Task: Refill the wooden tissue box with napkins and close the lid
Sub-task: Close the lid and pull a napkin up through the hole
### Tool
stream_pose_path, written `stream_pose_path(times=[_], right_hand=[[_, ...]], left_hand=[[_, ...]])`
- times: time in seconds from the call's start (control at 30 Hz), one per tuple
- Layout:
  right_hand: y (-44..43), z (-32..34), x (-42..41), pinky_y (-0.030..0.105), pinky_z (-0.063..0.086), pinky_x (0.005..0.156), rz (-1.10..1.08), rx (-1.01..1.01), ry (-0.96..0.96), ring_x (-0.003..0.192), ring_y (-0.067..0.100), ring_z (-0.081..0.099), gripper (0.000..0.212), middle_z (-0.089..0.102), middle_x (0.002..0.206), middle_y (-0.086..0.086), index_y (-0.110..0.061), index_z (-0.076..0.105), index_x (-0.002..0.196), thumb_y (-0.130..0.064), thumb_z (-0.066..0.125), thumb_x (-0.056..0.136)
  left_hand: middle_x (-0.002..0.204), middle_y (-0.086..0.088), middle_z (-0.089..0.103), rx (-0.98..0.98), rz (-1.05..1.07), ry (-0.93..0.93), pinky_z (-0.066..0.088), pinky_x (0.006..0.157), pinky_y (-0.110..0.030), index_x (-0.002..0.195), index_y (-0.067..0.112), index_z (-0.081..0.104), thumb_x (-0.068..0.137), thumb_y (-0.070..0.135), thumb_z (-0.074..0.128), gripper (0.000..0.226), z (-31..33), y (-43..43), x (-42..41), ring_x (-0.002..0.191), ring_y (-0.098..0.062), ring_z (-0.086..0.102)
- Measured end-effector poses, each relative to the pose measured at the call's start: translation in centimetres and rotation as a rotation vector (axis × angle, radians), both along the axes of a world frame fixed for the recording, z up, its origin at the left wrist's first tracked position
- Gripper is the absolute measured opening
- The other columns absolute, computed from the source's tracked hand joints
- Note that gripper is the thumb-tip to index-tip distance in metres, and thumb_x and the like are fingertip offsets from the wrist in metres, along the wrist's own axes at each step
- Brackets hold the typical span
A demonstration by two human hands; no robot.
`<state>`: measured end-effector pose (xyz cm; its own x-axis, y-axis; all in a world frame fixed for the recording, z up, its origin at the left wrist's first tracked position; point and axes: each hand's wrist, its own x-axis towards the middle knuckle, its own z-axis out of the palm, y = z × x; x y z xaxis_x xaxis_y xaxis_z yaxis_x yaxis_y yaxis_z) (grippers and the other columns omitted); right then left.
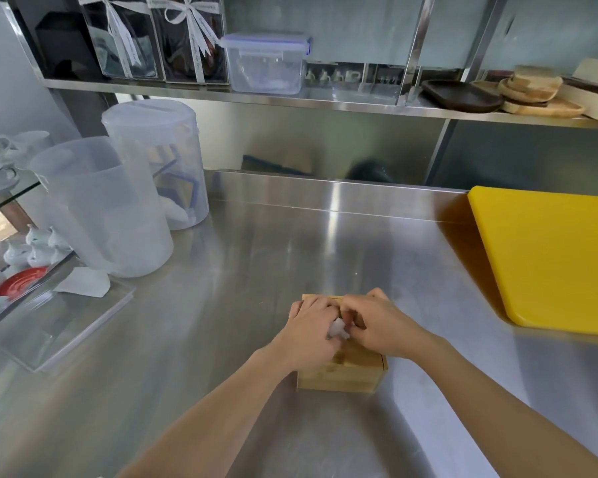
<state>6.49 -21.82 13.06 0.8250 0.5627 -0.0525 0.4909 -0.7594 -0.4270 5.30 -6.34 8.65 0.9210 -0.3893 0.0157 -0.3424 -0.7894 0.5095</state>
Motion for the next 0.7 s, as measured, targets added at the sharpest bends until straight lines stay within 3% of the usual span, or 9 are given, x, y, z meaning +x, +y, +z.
stream_pose_path(times=[0.1,0.17,0.23,0.37,0.43,0.53,0.7], right_hand=[[-0.2,-0.1,0.0,0.009,0.028,0.074,-0.001,0.071,0.025,0.085,-0.007,0.038,0.007,0.052,0.078,-0.012,-0.017,0.05,0.088,-0.013,0.056,0.086],[-0.5,-0.4,0.3,0.016,0.028,0.079,0.003,0.045,0.036,0.086,-0.002,0.04,0.008,0.057,0.084,-0.008,-0.02,0.054,0.092,-0.019,0.058,0.085],[-0.9,-0.7,0.8,0.027,0.026,0.082,0.027,-0.081,0.023,0.082,0.004,0.039,0.002,0.051,0.075,-0.015,-0.023,0.055,0.086,-0.024,0.056,0.087],[-1.3,-1.2,1.2,0.028,0.022,0.077,0.023,-0.071,0.021,0.08,-0.004,0.037,0.011,0.044,0.069,-0.018,-0.023,0.057,0.08,-0.018,0.054,0.089],[-0.9,-1.2,1.0,0.024,0.022,0.077,0.039,-0.026,0.0,0.08,-0.005,0.037,0.018,0.045,0.071,-0.017,-0.026,0.053,0.077,-0.012,0.053,0.089],[-0.2,-0.7,0.6,0.021,0.024,0.078,0.076,0.009,-0.032,0.079,-0.006,0.037,0.021,0.046,0.075,-0.016,-0.027,0.054,0.079,-0.008,0.053,0.087],[-0.4,-0.5,0.6,0.02,0.024,0.077,0.065,-0.025,-0.024,0.078,-0.006,0.036,0.01,0.043,0.073,-0.019,-0.016,0.059,0.091,-0.014,0.05,0.092]], left_hand=[[0.096,-0.005,0.062,-0.042,0.025,-0.015,0.036,0.08,-0.035,0.088,0.01,0.056,0.081,0.023,0.057,0.015,1.4,0.1,0.5,0.094,-0.025,0.052],[0.077,0.002,0.058,-0.156,0.078,0.042,0.037,0.065,-0.032,0.078,0.013,0.053,0.08,0.019,0.061,0.01,2.1,0.7,0.4,0.072,-0.018,0.05],[0.065,0.009,0.048,-0.185,0.086,0.096,0.034,0.059,-0.028,0.075,0.018,0.048,0.079,0.018,0.062,0.014,2.4,1.3,0.2,0.062,-0.009,0.042],[0.061,0.009,0.043,-0.107,0.03,0.157,0.035,0.06,-0.029,0.09,0.022,0.052,0.081,0.014,0.056,0.012,2.4,1.4,0.0,0.064,-0.015,0.044],[0.064,0.008,0.043,-0.045,0.008,0.146,0.034,0.059,-0.031,0.079,0.02,0.053,0.081,0.015,0.056,0.006,2.3,1.3,0.3,0.069,-0.02,0.046],[0.079,0.006,0.041,-0.07,-0.005,0.169,0.036,0.063,-0.028,0.063,0.027,0.044,0.076,0.013,0.06,0.024,2.0,1.6,0.6,0.076,-0.018,0.047],[0.073,0.008,0.046,-0.127,0.017,0.218,0.033,0.056,-0.024,0.069,0.027,0.043,0.078,0.014,0.061,0.024,2.1,2.4,0.6,0.063,-0.012,0.042]])
